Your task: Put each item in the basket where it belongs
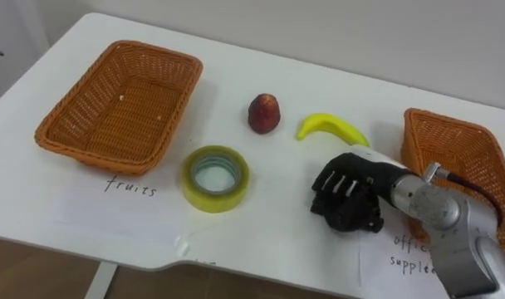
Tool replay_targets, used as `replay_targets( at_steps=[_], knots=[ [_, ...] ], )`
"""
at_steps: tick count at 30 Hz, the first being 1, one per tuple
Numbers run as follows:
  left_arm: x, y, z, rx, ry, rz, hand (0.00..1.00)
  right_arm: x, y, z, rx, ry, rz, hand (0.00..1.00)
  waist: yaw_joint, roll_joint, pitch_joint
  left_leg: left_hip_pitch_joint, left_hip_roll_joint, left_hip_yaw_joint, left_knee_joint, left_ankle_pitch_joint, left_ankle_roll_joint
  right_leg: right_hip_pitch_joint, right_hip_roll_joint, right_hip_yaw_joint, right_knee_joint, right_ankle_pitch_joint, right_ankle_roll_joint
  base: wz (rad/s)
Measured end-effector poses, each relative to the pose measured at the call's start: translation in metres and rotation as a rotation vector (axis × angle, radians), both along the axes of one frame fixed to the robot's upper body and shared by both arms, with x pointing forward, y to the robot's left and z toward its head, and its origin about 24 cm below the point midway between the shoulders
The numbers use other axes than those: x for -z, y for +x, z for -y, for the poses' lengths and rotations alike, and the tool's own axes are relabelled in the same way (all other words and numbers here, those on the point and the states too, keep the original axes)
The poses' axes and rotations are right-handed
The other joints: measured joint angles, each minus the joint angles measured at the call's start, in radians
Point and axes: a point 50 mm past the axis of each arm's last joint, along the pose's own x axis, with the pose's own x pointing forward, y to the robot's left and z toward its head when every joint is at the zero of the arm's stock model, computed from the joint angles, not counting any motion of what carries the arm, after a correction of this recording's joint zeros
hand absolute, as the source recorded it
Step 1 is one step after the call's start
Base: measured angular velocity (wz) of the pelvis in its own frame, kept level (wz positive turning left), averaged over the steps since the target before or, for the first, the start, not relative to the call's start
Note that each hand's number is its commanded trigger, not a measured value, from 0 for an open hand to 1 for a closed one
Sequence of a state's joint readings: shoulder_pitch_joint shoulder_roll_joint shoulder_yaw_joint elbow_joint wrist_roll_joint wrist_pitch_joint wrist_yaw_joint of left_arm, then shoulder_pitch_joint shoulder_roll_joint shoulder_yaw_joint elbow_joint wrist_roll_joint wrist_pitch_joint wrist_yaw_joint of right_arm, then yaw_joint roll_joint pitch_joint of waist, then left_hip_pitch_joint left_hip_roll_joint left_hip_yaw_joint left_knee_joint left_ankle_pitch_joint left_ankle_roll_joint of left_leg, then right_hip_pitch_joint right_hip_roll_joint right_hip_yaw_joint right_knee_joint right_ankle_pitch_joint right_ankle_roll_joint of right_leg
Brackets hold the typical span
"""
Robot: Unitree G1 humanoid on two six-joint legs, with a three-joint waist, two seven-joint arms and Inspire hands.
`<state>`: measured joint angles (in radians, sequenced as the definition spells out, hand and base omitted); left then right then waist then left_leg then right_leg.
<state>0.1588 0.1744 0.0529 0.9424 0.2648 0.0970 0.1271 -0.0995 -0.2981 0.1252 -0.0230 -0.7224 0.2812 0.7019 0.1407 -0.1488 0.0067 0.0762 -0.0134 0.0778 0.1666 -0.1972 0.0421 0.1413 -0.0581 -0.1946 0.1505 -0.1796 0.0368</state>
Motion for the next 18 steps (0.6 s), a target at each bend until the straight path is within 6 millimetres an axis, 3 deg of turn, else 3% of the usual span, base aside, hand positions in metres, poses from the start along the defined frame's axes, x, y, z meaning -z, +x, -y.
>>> replay_targets(
  at_steps=[18],
  knots=[
    [-0.0003, 0.0007, 0.0001, 0.003, 0.018, 0.002, 0.0, -0.0032, -0.0035, -0.0046, -0.033, 0.015, -0.017, 1.0, -0.009, 0.001, 0.0006, -0.003, -0.001, 0.002, -0.001, 0.0, -0.001, -0.006, 0.002, 0.0, 0.0, 0.0, 0.0, -0.01]
  ],
)
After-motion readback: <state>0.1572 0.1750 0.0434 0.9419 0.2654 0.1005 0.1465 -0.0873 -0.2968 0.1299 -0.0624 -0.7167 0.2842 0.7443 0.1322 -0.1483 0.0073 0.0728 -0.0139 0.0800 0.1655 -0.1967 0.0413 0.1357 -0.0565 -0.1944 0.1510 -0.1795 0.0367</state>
